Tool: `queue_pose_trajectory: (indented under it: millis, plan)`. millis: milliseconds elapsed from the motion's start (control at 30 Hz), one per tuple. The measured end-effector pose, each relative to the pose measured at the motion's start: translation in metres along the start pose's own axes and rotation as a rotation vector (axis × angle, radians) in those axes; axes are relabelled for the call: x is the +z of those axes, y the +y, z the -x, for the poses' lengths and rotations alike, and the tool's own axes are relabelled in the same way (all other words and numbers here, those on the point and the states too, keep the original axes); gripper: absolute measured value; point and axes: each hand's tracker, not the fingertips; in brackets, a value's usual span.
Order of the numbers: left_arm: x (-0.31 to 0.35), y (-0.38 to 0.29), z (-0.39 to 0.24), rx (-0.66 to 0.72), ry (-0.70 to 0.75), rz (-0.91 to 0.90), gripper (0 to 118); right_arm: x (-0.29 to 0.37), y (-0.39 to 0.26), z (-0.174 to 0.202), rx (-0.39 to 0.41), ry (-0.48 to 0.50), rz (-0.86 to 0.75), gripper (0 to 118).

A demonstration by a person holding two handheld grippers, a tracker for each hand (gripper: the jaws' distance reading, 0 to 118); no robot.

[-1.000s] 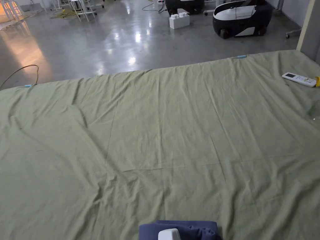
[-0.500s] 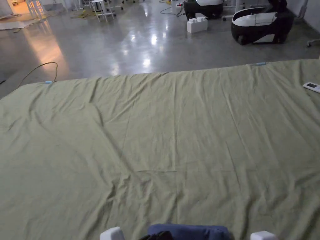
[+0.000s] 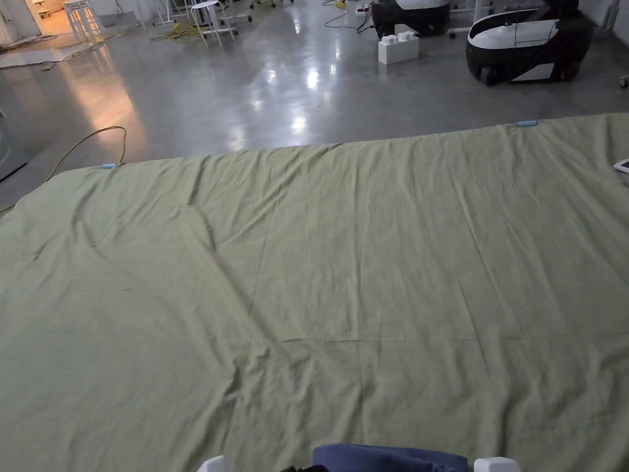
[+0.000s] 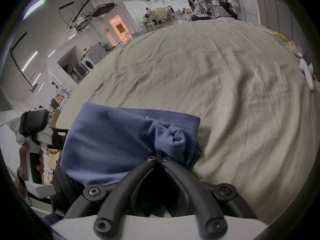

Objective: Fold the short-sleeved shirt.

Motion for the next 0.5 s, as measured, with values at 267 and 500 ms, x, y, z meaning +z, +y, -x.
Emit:
queue_pose_trajectory:
  millis: [267, 500]
  plan:
    - [-0.056, -0.002, -0.024, -0.175, 0.189, 0.193, 65, 0.0, -0.001, -0.001, -0.017, 0.004, -0.002, 0]
    - [-0.011, 0.019, -0.016, 0.002, -0.016, 0.114, 53, 0.036, 0.017, 0.017, 0.009, 0.092, -0.094, 0]
